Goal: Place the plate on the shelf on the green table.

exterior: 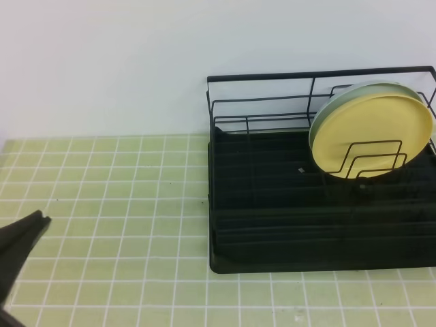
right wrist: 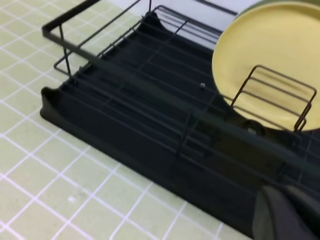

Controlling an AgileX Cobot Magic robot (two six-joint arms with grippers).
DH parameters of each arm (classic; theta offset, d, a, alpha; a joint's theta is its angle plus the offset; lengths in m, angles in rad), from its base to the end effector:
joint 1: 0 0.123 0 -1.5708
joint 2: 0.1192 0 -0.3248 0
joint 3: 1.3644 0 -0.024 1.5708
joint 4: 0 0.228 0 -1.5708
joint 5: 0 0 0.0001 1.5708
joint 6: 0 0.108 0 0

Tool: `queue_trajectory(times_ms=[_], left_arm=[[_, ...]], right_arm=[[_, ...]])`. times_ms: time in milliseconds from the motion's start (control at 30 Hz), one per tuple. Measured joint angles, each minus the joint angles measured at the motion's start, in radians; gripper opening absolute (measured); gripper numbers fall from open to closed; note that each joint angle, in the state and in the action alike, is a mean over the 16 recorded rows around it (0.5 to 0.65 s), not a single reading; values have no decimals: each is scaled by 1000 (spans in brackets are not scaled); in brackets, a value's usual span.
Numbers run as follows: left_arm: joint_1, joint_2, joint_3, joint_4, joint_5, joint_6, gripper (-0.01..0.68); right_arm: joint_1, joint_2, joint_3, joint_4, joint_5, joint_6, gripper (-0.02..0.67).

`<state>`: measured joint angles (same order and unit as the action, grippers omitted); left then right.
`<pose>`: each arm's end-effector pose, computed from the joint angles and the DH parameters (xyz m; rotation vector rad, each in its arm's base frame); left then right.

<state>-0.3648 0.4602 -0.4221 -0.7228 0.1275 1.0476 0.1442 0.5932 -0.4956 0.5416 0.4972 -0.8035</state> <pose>0.0549 -0.0308 0.3309 0.6107 1.4985 -0.0959 0.0722 0.0374 0.3117 -0.6100 1.9095 0.1398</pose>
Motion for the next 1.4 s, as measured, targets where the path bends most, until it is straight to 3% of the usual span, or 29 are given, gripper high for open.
queue_trajectory(times_ms=[467,867,1100,1400], left_arm=[[0,-214,0,149,148,-16,-1],[1,-296,56,351,346,-257,-1],[1,-297,125,375,345,-351,-1],[1,-297,159,340,298,-351,-1]], right_arm=[[0,-82,70,74,-201,-44,-1],[0,-94,70,232,-504,-97,-1],[0,-93,70,246,-565,-144,-1],[0,-91,70,247,-516,-175,-1]])
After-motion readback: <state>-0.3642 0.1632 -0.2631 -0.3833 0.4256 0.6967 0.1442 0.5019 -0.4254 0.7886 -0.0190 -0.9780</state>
